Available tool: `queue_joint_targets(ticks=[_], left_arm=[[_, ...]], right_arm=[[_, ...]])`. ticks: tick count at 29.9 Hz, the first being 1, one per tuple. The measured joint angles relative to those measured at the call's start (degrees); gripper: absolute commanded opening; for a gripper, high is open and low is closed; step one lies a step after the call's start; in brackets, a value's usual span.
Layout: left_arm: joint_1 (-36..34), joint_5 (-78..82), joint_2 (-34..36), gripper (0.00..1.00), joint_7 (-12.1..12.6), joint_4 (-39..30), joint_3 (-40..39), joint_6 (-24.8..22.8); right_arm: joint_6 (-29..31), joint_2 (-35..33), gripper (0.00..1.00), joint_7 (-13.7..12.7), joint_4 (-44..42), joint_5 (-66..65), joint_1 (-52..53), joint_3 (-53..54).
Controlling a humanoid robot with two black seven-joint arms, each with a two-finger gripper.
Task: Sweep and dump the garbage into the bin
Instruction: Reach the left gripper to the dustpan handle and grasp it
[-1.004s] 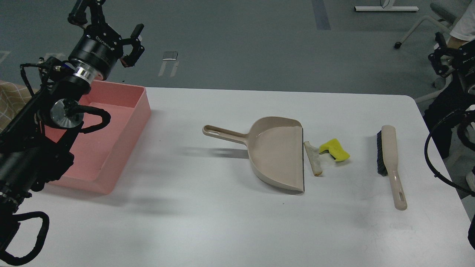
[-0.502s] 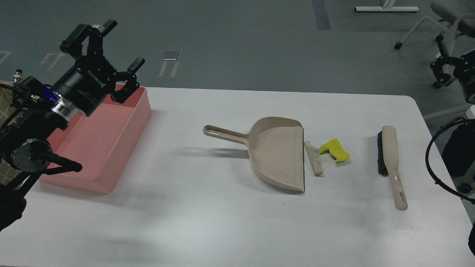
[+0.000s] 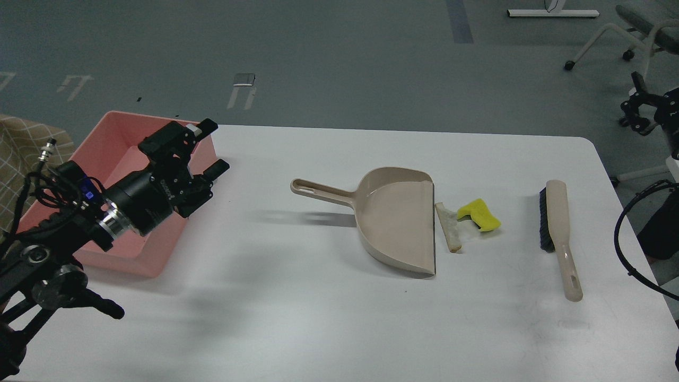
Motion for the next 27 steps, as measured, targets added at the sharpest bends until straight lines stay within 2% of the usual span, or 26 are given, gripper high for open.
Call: queue_joint_targets(ticks=[5, 10, 27], left_arm=[[-6.32, 6.19, -5.61, 0.83, 0.19, 6.39, 9.6, 0.69], [-11.62, 6.66, -10.65, 0.84, 0.14, 15.32, 14.46, 0.83], [-19.48, 6.57, -22.22, 0.84, -0.19, 32.17, 15.81, 0.8]], right_arm=[[0.0, 0.0, 1.0, 0.0, 1.52, 0.0, -0.85, 0.41], [-1.16, 0.25, 1.0, 0.0, 5.62, 0.0, -2.86, 1.4], [-1.51, 0.1, 1.0, 0.0, 6.72, 0.0, -5.74, 2.82]])
